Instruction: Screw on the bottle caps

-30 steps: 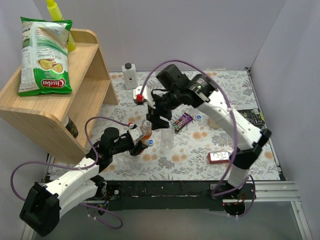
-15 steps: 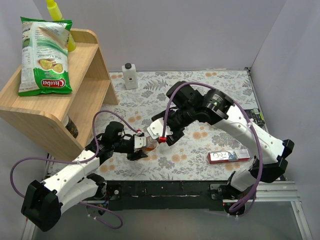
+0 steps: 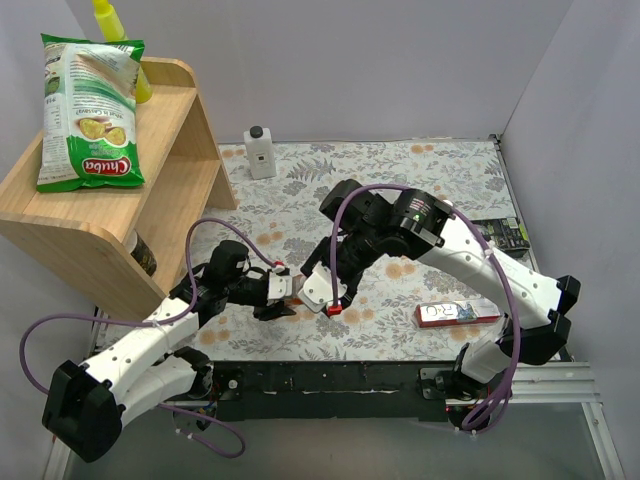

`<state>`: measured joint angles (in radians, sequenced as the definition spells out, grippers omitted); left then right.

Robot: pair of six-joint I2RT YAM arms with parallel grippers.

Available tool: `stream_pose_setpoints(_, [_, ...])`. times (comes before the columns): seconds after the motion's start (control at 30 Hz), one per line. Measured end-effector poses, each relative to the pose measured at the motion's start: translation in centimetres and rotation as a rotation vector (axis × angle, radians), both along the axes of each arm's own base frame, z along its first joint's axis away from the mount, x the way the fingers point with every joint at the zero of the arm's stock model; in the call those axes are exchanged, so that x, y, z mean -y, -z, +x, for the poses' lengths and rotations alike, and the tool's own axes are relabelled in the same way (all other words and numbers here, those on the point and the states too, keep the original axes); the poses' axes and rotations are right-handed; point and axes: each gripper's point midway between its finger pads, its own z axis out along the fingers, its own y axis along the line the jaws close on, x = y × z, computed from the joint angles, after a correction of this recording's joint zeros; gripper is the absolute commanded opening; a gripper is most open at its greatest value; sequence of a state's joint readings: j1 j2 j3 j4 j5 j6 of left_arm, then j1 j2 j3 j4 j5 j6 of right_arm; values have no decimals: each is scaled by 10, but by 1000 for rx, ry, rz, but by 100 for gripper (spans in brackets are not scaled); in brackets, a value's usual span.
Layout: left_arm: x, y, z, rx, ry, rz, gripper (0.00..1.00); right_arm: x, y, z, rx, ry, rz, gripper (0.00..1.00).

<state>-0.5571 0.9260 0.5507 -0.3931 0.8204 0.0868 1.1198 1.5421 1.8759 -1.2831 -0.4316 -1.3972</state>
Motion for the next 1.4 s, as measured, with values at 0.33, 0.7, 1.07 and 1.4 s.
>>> stream_pose_setpoints(0.33, [1,-1,-1,7,12,0,0,-7,7,-1,-3,-37,-11,45])
stream_pose_setpoints(0.7, [4,-5,4,-30,-54,-18,0,-9,4,10,-38,86,-32,15])
stream_pose_setpoints(1.07, [-9,-7,54,11,-400,-43,0,-25,4,69,-446,672,-81,1])
stream_pose_setpoints(1.4, [-14,-9,64,28,-462,-39,0,-26,0,80,-569,816,-75,55])
